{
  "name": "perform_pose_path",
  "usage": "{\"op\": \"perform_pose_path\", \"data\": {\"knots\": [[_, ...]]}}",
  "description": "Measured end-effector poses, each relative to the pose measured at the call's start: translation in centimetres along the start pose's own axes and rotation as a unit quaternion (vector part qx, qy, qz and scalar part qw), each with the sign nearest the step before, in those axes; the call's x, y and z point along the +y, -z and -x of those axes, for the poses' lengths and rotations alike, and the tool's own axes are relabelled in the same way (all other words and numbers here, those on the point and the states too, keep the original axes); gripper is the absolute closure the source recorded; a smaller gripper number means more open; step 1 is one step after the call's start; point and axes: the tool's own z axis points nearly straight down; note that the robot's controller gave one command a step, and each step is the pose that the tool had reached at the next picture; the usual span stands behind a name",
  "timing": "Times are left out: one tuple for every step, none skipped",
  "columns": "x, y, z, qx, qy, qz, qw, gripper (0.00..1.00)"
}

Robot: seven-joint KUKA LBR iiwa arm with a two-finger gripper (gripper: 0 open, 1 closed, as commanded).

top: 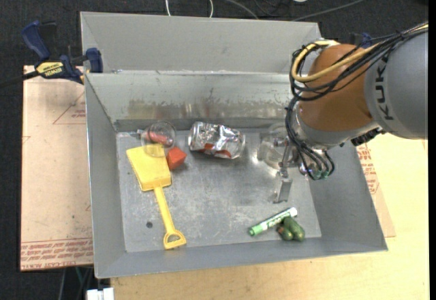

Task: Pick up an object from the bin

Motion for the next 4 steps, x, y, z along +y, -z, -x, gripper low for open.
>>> {"op": "perform_pose_path", "data": {"knots": [[0.0,0.4,0.2,-0.0035,0.0,0.0,1.0,0.0],[5.1,-5.7,1.6,-0.0062,-0.037,0.001,0.9993,0.0],[8.1,-7.9,-0.2,-0.0047,-0.026,0.0,0.9996,0.0],[9.5,-7.3,-0.5,-0.0064,0.021,0.0,0.9998,0.0]]}}
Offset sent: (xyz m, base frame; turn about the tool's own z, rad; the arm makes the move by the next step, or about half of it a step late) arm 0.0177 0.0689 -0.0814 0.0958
